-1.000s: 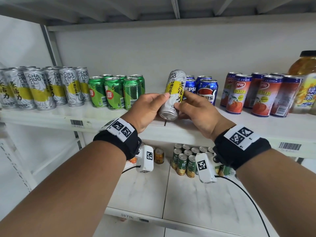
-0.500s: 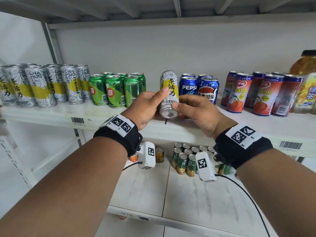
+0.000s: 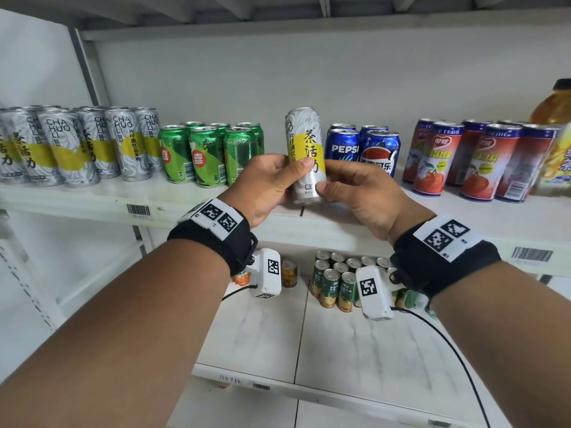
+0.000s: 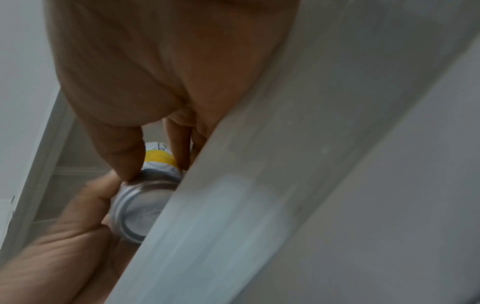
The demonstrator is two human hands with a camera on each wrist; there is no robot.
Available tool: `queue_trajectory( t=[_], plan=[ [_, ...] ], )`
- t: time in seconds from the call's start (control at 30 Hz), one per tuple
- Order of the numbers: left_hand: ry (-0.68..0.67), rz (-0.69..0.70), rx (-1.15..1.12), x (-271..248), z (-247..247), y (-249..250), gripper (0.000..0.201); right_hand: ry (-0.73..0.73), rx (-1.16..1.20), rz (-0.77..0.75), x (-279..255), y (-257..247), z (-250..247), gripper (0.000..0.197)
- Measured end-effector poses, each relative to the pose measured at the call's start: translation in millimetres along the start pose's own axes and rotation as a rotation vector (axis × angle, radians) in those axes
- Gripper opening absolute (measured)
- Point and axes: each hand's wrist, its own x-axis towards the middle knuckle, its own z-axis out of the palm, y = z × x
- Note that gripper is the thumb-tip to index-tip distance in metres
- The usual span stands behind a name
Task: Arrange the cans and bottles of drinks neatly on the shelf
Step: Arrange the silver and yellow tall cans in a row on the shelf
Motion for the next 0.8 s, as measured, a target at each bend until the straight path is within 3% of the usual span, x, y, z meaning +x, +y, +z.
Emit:
queue_trajectory(
  t=[0.1, 0.27, 0.4, 0.63, 0.8],
  plan=[
    [-0.025, 0.007, -0.013, -0.3, -0.1, -0.5, 0.04, 0.037, -0.028, -0.022, 2.3, 1.2, 0.2, 0.036],
    [-0.048, 0.047, 0.004, -2.1, -4.5, -1.8, 0.057, 0.061, -0.058, -0.042, 2.0, -1.1, -0.1, 0.016],
    [-0.028, 0.085, 0.131, -3.1, -4.4, 0.3, 0.076, 0.061, -0.022, -0.07, 0.6, -5.1, 0.8, 0.027],
    [-0.045, 0.196, 0.272, -2.0, 2.1, -4.9, 0.071, 0.072, 0.0, -0.131, -2.7, -1.0, -1.2, 0.056],
    [-0.058, 0.209, 0.315, -1.1, 0.9, -5.3, 0.067, 0.064, -0.055, -0.136, -4.3, -0.8, 0.6, 0.06]
  ],
)
